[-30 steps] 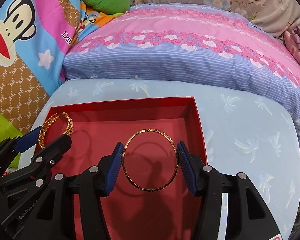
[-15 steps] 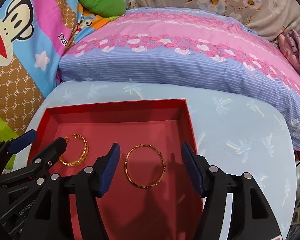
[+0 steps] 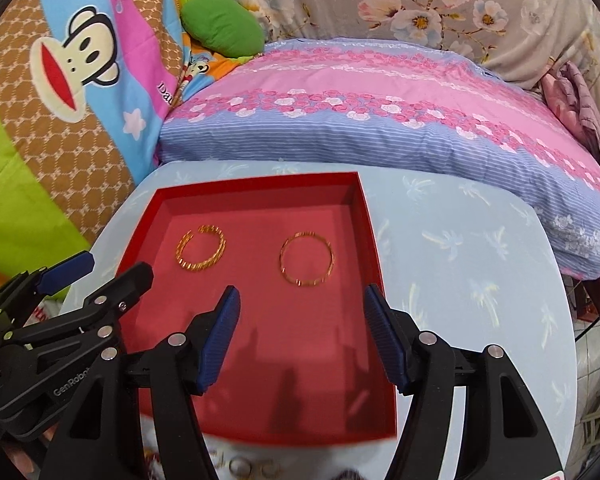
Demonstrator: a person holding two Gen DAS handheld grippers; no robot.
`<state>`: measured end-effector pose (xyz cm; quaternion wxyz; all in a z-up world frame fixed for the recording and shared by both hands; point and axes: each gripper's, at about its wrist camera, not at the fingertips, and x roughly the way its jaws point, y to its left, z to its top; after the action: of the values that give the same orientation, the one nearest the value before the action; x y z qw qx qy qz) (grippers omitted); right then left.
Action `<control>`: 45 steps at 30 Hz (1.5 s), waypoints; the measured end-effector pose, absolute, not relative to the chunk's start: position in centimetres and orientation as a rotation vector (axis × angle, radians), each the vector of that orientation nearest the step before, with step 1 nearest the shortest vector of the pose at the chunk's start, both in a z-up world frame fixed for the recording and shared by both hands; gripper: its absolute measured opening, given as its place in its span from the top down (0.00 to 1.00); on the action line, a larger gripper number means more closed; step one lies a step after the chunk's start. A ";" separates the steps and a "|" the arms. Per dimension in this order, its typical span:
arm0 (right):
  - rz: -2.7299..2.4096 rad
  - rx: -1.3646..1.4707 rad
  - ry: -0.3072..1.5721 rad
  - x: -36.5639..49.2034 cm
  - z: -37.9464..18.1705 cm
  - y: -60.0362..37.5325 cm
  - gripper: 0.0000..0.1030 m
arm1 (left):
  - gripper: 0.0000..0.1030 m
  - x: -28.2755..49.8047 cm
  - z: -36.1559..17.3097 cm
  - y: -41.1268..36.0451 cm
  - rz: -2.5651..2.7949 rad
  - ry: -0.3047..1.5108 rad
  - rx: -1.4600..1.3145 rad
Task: Organize jewelry
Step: 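Lower both gold bangles into the red box and open both tools, then move left tool to yellow bead bracelet while right tool reaches black bead bracelet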
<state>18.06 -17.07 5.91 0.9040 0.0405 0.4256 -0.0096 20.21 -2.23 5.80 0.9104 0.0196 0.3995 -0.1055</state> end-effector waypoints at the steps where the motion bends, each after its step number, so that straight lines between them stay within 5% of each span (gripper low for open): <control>1: -0.020 0.083 0.876 17.0 6.0 -16.9 0.40 | 0.33 19.4 5.9 -2.2 -0.219 0.821 0.043; 21: -0.030 0.111 0.966 2.7 1.7 -16.4 0.40 | 0.31 6.8 2.4 -1.5 -0.265 0.881 0.046; 37: -0.057 0.152 1.018 0.8 -1.5 -17.1 0.40 | 0.30 4.1 -1.3 2.5 -0.189 0.947 -0.017; 45: -0.050 0.146 1.021 1.6 -2.0 -16.8 0.51 | 0.32 4.4 -2.3 2.9 -0.169 0.950 0.014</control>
<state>1.57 -16.80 -1.98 0.8697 0.0699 0.4881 -0.0238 4.39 2.93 -2.25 0.8857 0.0067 0.4570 -0.0812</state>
